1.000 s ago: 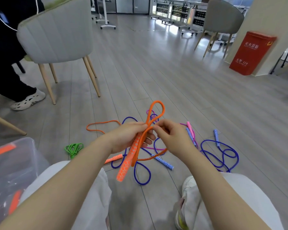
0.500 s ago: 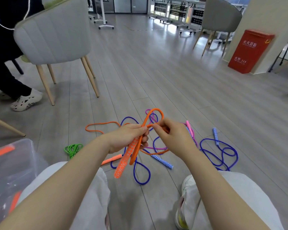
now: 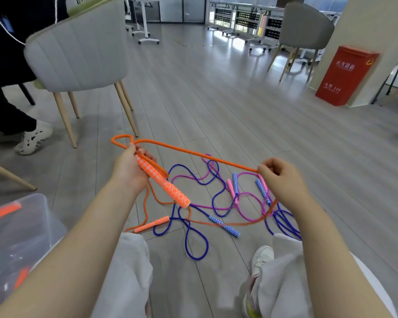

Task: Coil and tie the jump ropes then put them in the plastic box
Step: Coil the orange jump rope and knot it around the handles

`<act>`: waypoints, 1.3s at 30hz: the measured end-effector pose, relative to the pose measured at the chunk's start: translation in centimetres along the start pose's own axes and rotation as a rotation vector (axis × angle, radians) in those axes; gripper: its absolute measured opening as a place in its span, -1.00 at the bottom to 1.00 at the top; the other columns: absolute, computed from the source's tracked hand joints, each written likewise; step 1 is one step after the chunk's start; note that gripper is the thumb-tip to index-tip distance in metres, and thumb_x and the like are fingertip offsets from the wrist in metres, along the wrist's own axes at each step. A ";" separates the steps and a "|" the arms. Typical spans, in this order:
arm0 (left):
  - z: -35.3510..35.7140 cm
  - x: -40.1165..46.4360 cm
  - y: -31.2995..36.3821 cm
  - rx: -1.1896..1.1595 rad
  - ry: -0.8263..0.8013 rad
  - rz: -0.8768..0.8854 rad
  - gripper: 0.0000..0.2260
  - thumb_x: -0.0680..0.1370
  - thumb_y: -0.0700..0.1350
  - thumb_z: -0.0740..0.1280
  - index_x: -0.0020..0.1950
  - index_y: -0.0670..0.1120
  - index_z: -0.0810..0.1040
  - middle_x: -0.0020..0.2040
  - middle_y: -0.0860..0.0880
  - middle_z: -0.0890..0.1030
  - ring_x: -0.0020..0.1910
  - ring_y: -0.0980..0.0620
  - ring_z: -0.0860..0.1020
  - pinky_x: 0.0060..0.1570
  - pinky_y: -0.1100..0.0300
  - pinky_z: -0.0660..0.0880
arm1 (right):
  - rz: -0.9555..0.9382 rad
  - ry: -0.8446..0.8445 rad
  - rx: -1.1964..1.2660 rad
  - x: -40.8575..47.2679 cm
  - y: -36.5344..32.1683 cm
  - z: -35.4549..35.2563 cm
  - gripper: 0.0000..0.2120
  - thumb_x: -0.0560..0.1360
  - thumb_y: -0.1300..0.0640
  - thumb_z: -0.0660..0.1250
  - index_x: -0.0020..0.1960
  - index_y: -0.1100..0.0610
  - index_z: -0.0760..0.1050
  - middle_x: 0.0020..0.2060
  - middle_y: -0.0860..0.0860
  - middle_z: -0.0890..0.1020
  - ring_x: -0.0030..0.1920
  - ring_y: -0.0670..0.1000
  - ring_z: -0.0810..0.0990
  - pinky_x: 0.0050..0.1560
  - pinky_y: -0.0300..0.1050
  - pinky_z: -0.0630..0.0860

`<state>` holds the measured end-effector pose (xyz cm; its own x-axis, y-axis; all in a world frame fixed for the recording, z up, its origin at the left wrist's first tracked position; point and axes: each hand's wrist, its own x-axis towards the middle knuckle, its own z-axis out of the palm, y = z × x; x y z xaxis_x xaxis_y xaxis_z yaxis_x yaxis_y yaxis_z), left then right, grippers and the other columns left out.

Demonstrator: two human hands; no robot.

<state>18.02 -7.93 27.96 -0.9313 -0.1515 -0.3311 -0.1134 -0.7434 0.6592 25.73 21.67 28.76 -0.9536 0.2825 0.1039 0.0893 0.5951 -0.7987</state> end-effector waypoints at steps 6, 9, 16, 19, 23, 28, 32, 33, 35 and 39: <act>0.3 -1.5 -1.9 0.336 -0.130 -0.261 -0.78 0.66 -0.15 0.06 -0.12 -0.10 0.42 -0.46 0.03 0.49 -0.46 0.08 0.52 -0.17 0.13 0.43 | 0.179 -0.178 0.568 -2.2 -2.8 4.0 -0.87 0.60 0.17 0.27 -0.12 0.13 0.53 -0.35 0.01 0.53 -0.38 -0.06 0.40 -0.34 -0.21 0.40; 1.1 -2.8 -3.5 0.481 -0.265 -0.309 -0.79 0.66 -0.21 0.07 -0.05 -0.13 0.47 -0.34 -0.01 0.55 -0.27 0.04 0.56 -0.14 0.11 0.47 | 0.162 -0.287 0.611 -3.3 -3.6 6.0 -0.91 0.59 0.20 0.28 -0.02 0.19 0.55 -0.33 0.01 0.58 -0.39 -0.08 0.42 -0.37 -0.26 0.43; 1.6 -3.7 -5.5 0.703 -0.387 -0.299 -0.79 0.60 -0.19 0.10 0.00 -0.19 0.52 -0.31 -0.07 0.51 -0.31 0.01 0.53 -0.11 0.08 0.49 | 0.030 -0.293 0.565 -4.0 -4.2 8.2 -0.93 0.52 0.31 0.35 -0.01 0.29 0.56 -0.32 0.02 0.65 -0.40 -0.22 0.55 -0.35 -0.38 0.43; 1.6 -4.1 -5.5 0.747 -0.532 -0.339 -0.70 0.61 -0.06 0.06 0.04 -0.19 0.51 -0.17 -0.16 0.53 -0.23 -0.02 0.52 -0.16 0.12 0.51 | -0.004 -0.299 0.511 -4.2 -4.2 8.7 -0.98 0.49 0.32 0.38 -0.08 0.26 0.58 -0.13 0.17 0.70 -0.24 -0.12 0.66 -0.21 -0.32 0.53; 1.1 -3.9 -5.7 0.857 -0.608 -0.227 -0.67 0.64 0.06 0.17 0.06 -0.16 0.57 -0.11 -0.16 0.57 -0.14 -0.05 0.54 -0.10 0.09 0.52 | -0.017 -0.305 0.434 -4.1 -3.4 9.2 -0.99 0.48 0.28 0.40 -0.12 0.22 0.59 -0.12 0.11 0.71 -0.04 0.06 0.69 0.07 0.02 0.62; 1.1 -3.8 -5.9 0.800 -0.500 -0.149 -0.79 0.67 -0.09 0.15 0.05 -0.16 0.52 -0.24 -0.04 0.52 -0.28 0.02 0.52 -0.15 0.11 0.51 | 0.004 -0.345 0.308 -4.0 -3.5 8.5 -0.86 0.52 0.10 0.38 -0.03 0.18 0.55 -0.24 0.05 0.67 -0.31 -0.10 0.62 -0.23 -0.21 0.59; 1.5 -3.2 -4.7 0.527 -0.392 -0.180 -0.79 0.68 -0.11 0.11 -0.08 -0.11 0.46 -0.34 0.01 0.51 -0.34 0.05 0.53 -0.18 0.13 0.51 | 0.094 -0.446 0.347 -3.5 -3.3 6.8 -0.75 0.56 0.01 0.32 -0.04 0.22 0.53 -0.41 0.02 0.55 -0.40 -0.05 0.48 -0.35 -0.20 0.47; 1.6 -2.8 -4.2 0.449 -0.349 -0.183 -0.78 0.68 -0.11 0.10 -0.11 -0.09 0.44 -0.38 0.03 0.50 -0.36 0.07 0.53 -0.17 0.14 0.49 | 0.094 -0.446 0.333 -3.2 -3.0 6.3 -0.75 0.57 0.01 0.31 -0.05 0.21 0.54 -0.43 0.00 0.53 -0.39 -0.03 0.46 -0.32 -0.16 0.46; 1.3 -1.8 -3.0 0.282 -0.260 -0.191 -0.75 0.68 -0.09 0.09 -0.16 -0.07 0.42 -0.45 0.06 0.46 -0.39 0.10 0.48 -0.18 0.19 0.44 | 0.080 -0.412 0.247 -2.5 -2.2 5.2 -0.76 0.56 -0.03 0.31 -0.07 0.15 0.57 -0.43 -0.03 0.50 -0.38 -0.03 0.43 -0.28 -0.11 0.44; 0.1 0.2 -0.8 0.000 -0.030 -0.124 -0.73 0.68 -0.12 0.08 -0.21 -0.07 0.35 -0.54 0.07 0.40 -0.48 0.17 0.38 -0.29 0.30 0.35 | 0.039 -0.280 -0.083 -1.1 -0.3 3.5 -0.71 0.53 -0.15 0.30 -0.12 0.07 0.57 -0.42 -0.07 0.46 -0.40 -0.07 0.38 -0.34 -0.17 0.35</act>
<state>17.89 -7.33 27.48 -0.9202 -0.0387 -0.3895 -0.2283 -0.7554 0.6143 25.71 18.56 26.82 -0.9902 0.0945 -0.1027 0.1395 0.6507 -0.7464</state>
